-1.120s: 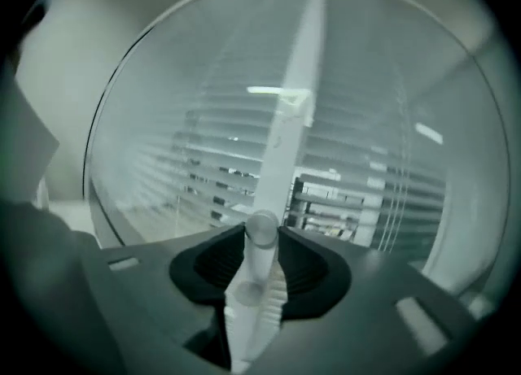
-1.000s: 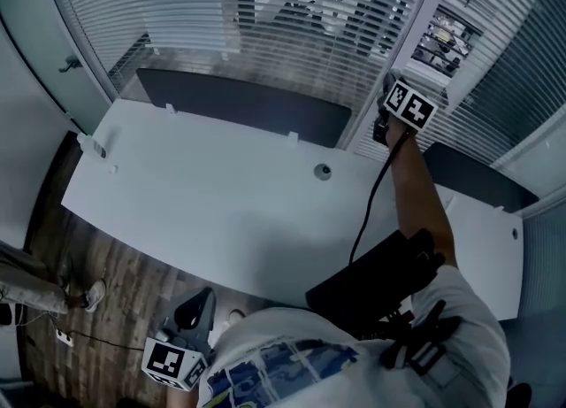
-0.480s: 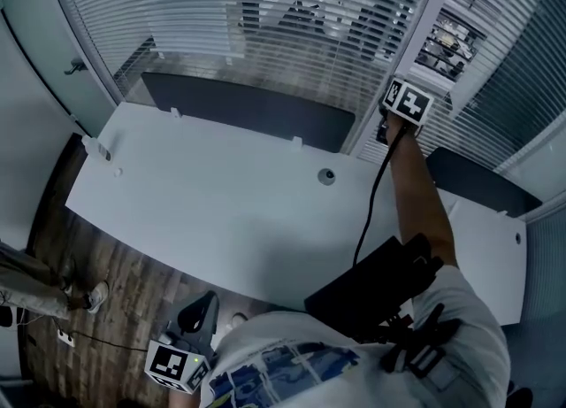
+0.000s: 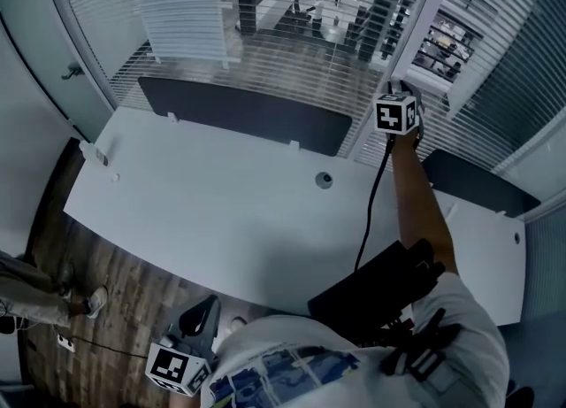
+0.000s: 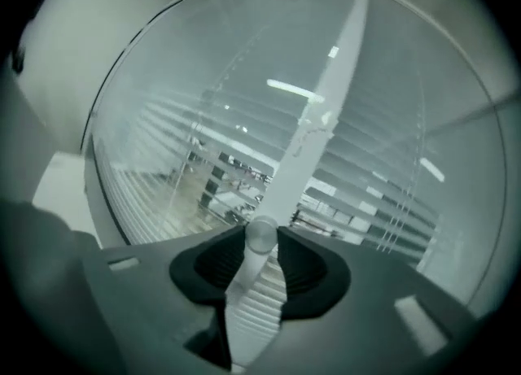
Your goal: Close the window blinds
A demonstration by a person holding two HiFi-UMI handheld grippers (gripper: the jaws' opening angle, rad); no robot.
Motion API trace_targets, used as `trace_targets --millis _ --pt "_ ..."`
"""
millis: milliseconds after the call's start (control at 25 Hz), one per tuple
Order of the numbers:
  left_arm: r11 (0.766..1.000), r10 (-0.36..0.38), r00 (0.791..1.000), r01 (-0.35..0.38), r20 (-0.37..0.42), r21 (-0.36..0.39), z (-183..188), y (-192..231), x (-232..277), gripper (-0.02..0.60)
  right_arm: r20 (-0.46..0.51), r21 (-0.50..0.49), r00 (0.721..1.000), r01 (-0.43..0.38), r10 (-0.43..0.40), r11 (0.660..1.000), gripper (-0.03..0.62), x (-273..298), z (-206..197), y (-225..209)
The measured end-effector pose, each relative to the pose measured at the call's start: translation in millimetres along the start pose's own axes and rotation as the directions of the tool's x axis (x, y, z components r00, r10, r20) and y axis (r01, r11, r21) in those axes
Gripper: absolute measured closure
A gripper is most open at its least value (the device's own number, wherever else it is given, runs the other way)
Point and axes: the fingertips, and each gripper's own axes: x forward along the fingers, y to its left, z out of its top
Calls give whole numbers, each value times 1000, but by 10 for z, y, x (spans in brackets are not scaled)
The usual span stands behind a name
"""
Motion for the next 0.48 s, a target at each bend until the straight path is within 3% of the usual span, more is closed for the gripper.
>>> trace_targets --millis 40,80,120,160,200,240,360,480 --pt "1000 -1 1000 1 1 1 8 5 -1 580 36 166 998 -50 44 985 470 -19 9 -26" --pt "1000 -1 1000 1 2 2 11 10 -4 580 70 365 993 -117 98 924 470 -29 -21 -39" --pt "1000 -2 1000 2 2 2 11 11 -8 580 103 556 983 -182 150 811 470 -31 -75 -42" --pt "1000 -3 1000 3 3 3 9 8 -10 580 135 702 972 -229 191 674 470 -31 -130 -41" --pt "1000 -5 1000 5 4 4 11 3 -12 578 163 790 963 -257 214 556 467 -30 -164 -40" --pt "1000 -7 1000 7 4 5 17 -2 -16 580 181 833 958 -271 224 482 467 -32 -173 -42" --pt "1000 -7 1000 7 7 6 51 -8 -22 580 204 879 955 -276 218 389 468 -27 -128 -67" --pt "1000 0 1000 0 10 5 47 -4 -12 580 220 928 954 -269 203 258 467 32 -129 -103"
